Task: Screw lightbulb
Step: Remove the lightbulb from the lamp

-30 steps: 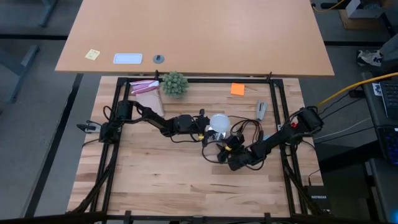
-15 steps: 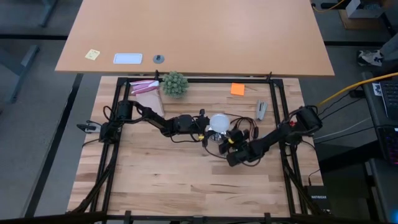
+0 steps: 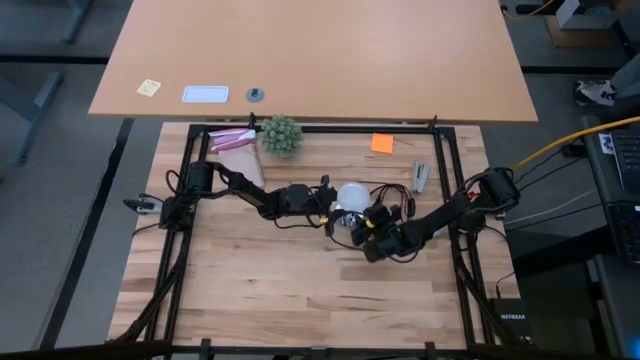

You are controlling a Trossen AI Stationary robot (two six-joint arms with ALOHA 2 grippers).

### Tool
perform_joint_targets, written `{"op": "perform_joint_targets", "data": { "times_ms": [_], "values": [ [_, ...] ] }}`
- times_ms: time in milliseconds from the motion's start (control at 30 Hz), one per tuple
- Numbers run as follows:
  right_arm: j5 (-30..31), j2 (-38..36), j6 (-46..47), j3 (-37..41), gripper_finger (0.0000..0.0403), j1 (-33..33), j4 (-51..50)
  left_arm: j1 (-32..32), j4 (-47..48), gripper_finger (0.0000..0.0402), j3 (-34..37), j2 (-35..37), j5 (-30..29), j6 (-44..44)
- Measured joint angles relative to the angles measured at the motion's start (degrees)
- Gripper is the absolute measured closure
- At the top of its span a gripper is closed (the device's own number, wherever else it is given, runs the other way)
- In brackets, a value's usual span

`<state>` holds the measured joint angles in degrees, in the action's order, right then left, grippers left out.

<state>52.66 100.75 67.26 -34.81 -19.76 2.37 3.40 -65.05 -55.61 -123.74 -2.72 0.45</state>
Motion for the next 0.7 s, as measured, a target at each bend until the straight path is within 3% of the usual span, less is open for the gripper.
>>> {"op": "perform_joint_targets", "data": {
  "times_ms": [467,700],
  "values": [
    [-9.2,0.0,0.1,0.0,0.0215,0.3,8.9,-0.1,-0.3,0.0243,0.0,0.0,-0.5,0.2],
    [-10.1,0.1,0.0,0.1,0.0215,0.3,11.0,0.0,-0.3,0.0243,0.0,0.0,-0.8,0.9]
  ]
}}
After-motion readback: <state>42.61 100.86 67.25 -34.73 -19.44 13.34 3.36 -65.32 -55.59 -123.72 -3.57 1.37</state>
